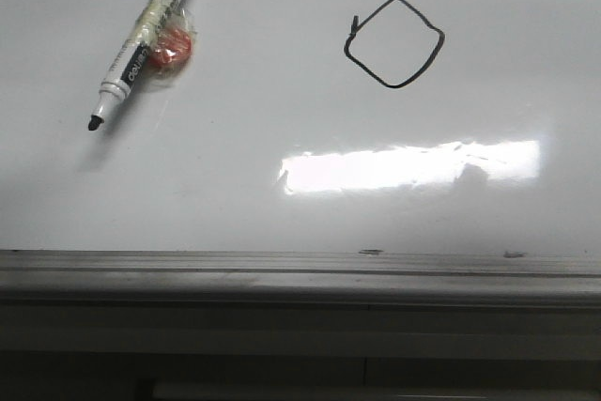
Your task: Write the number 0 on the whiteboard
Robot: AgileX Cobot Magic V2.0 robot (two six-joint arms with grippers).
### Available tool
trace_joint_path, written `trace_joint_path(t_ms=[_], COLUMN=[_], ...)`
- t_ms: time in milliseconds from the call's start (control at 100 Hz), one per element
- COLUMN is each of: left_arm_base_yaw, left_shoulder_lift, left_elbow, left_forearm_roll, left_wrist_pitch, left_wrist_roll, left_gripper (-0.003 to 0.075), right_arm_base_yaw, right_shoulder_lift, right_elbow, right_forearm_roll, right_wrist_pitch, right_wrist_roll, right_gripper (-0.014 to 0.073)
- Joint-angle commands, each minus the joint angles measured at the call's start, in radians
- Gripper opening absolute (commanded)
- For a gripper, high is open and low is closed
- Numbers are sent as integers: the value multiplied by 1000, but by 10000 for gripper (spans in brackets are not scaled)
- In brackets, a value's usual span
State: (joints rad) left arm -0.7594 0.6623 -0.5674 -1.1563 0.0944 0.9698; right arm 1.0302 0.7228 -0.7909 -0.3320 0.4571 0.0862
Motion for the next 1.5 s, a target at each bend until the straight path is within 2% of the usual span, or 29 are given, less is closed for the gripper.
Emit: trace_joint_path(t_ms=[0, 40, 90, 200, 320, 460, 610, 750, 820, 850, 1490], left_arm_base_yaw=[4, 4, 4, 42, 145, 315, 495, 633, 681, 698, 720], left_shoulder_lift=[-30, -48, -79, -185, -341, -533, -699, -685, -695, -695, -695], left_elbow=[-9, 10, 42, 157, 313, 474, 546, 567, 572, 580, 602], left_forearm_roll=[88, 177, 298, 609, 795, 826, 943, 956, 958, 952, 951], left_wrist_pitch=[-87, -107, -150, -253, -297, -264, -68, 124, 240, 238, 219], left_wrist_roll=[10, -3, -83, -365, -565, -600, -680, -841, -855, -859, -861], left_gripper=[-20, -20, -20, -20, -20, -20, -20, -20, -20, -20, -20], right_arm_base_yaw=[-6, -6, -6, -6, -6, -6, -6, -6, -6, -6, -6], right_shoulder_lift=[-6, -6, -6, -6, -6, -6, -6, -6, -6, -6, -6], right_elbow=[-25, -25, -25, -25, -25, -25, -25, -25, -25, -25, -25], right_forearm_roll=[-20, -20, -20, -20, -20, -20, -20, -20, -20, -20, -20], right_wrist_pitch=[-80, -80, -80, -80, -80, -80, -80, -80, -78, -78, -78], right_wrist_roll=[2, 2, 2, 2, 2, 2, 2, 2, 2, 2, 2], right_gripper=[-69, -69, -69, -69, -69, -69, -69, -69, -69, -69, -69])
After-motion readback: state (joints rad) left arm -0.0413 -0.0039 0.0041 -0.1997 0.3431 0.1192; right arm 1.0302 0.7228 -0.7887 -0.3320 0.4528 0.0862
